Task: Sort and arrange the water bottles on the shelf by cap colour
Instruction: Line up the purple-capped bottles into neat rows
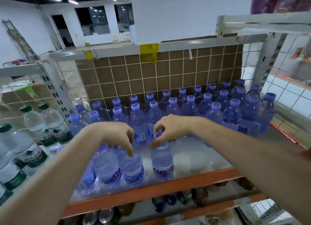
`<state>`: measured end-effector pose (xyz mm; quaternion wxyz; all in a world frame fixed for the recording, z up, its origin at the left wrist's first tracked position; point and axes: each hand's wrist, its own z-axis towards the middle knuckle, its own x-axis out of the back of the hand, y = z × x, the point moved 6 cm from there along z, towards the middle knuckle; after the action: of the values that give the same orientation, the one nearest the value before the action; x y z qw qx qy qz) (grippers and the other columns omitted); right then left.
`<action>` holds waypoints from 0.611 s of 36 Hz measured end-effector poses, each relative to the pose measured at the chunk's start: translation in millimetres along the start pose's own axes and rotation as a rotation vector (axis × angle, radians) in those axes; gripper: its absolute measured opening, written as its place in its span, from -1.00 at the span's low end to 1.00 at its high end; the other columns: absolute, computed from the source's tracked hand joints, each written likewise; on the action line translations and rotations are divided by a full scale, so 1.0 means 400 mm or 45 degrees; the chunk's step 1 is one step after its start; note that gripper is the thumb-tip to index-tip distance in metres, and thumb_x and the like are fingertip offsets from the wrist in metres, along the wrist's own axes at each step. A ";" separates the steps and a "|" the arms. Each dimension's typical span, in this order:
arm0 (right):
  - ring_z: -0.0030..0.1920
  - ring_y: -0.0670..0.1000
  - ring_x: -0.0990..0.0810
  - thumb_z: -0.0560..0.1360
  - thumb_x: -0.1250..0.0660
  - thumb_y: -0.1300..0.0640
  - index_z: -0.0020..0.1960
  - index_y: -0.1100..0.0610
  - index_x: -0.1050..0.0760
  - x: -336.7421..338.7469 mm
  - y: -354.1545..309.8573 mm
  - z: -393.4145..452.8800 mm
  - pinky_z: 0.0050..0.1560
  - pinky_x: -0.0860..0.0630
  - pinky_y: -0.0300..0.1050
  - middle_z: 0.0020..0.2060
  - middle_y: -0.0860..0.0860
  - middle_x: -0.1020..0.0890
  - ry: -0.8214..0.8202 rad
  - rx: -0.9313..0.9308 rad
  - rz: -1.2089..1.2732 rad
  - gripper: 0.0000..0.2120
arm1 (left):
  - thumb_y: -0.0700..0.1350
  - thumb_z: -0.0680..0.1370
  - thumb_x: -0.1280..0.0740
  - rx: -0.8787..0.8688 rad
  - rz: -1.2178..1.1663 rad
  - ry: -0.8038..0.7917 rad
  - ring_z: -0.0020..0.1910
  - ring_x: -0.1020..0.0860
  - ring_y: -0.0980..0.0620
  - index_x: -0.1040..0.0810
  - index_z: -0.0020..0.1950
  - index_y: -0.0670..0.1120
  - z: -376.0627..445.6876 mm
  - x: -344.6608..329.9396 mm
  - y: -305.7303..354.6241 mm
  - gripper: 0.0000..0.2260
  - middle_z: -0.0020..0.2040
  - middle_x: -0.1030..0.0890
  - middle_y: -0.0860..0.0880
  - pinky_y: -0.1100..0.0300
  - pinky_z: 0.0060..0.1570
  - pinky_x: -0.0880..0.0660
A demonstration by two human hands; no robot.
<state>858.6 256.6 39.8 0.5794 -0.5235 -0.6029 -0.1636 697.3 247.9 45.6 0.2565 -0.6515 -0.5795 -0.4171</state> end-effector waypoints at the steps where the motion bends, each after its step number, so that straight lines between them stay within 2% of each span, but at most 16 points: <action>1: -0.36 -0.02 -0.56 0.35 -0.44 -0.29 -0.04 0.12 -0.57 -0.008 0.001 0.001 -0.24 -0.56 -0.06 -0.30 0.06 -0.64 0.005 -0.007 -0.004 -0.52 | 0.04 0.35 -0.53 -0.003 -0.001 0.002 -0.35 -0.54 0.02 -0.55 0.09 0.00 0.001 -0.004 -0.005 -0.63 -0.23 -0.59 0.02 0.17 -0.29 -0.51; 4: -0.38 0.04 -0.57 0.41 -0.42 -0.20 -0.06 0.19 -0.55 -0.009 0.002 0.004 -0.27 -0.57 -0.02 -0.25 0.17 -0.64 0.113 -0.024 -0.029 -0.57 | -0.06 0.39 -0.50 -0.020 -0.040 0.058 -0.48 -0.53 -0.01 -0.57 0.09 -0.09 0.005 -0.001 -0.013 -0.69 -0.30 -0.60 -0.07 0.18 -0.35 -0.53; 6: -0.37 0.07 -0.49 0.44 -0.40 -0.14 -0.07 0.24 -0.52 0.003 -0.001 0.005 -0.31 -0.45 -0.01 -0.29 0.20 -0.58 0.205 -0.033 -0.112 -0.59 | -0.08 0.41 -0.48 -0.053 -0.015 0.096 -0.49 -0.53 -0.02 -0.58 0.02 -0.13 0.008 0.007 -0.009 -0.76 -0.34 -0.59 -0.10 0.16 -0.36 -0.54; 8: -0.36 0.05 -0.43 0.45 -0.40 -0.08 -0.08 0.26 -0.49 0.015 0.001 0.000 -0.31 -0.35 -0.07 -0.34 0.13 -0.49 0.241 -0.057 -0.148 -0.62 | -0.06 0.42 -0.46 -0.104 -0.020 0.159 -0.52 -0.52 0.01 -0.56 -0.13 -0.14 0.013 0.019 0.002 -0.82 -0.38 -0.56 -0.10 0.15 -0.37 -0.53; 10: -0.39 0.02 -0.48 0.46 -0.41 -0.06 -0.10 0.22 -0.46 0.022 0.015 -0.008 -0.34 -0.39 -0.13 -0.35 0.07 -0.49 0.217 -0.102 -0.102 -0.67 | -0.07 0.44 -0.45 -0.155 -0.043 0.218 -0.55 -0.49 0.03 -0.52 -0.21 -0.16 0.018 0.028 0.021 -0.81 -0.40 -0.53 -0.10 0.20 -0.45 -0.48; 13: -0.39 0.02 -0.60 0.46 -0.42 -0.03 -0.18 0.10 -0.40 0.036 0.043 -0.023 -0.40 -0.46 -0.18 -0.31 0.07 -0.58 0.178 -0.159 -0.050 -0.73 | -0.10 0.47 -0.42 -0.196 -0.065 0.241 -0.52 -0.55 -0.02 -0.52 -0.13 -0.23 0.028 0.037 0.054 -0.80 -0.40 -0.55 -0.13 0.30 -0.56 -0.40; 15: -0.36 0.02 -0.61 0.47 -0.41 -0.02 -0.19 0.06 -0.39 0.054 0.067 -0.032 -0.37 -0.48 -0.16 -0.30 0.06 -0.58 0.175 -0.190 -0.075 -0.76 | -0.10 0.48 -0.41 -0.235 -0.077 0.242 -0.47 -0.62 -0.05 -0.52 -0.12 -0.24 0.044 0.041 0.075 -0.80 -0.36 -0.60 -0.17 0.27 -0.50 -0.47; 18: -0.39 -0.01 -0.59 0.46 -0.38 -0.01 -0.12 0.14 -0.44 0.087 0.114 -0.042 -0.32 -0.47 -0.10 -0.31 0.06 -0.58 0.202 -0.254 -0.111 -0.77 | -0.05 0.47 -0.41 -0.308 -0.058 0.302 -0.44 -0.58 -0.02 -0.45 -0.26 -0.15 0.076 0.056 0.107 -0.77 -0.35 -0.58 -0.14 0.23 -0.44 -0.44; 22: -0.32 0.04 -0.54 0.46 -0.37 0.00 -0.04 0.15 -0.45 0.117 0.174 -0.052 -0.32 -0.42 -0.04 -0.26 0.06 -0.52 0.210 -0.313 -0.168 -0.76 | -0.08 0.51 -0.38 -0.381 -0.112 0.306 -0.43 -0.56 -0.03 -0.44 -0.20 -0.18 0.105 0.060 0.172 -0.79 -0.30 -0.53 -0.14 0.14 -0.37 -0.53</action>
<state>937.0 288.3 58.0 0.5464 -0.5346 -0.5619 -0.3162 773.9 281.9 54.3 0.2059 -0.6018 -0.5041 -0.5842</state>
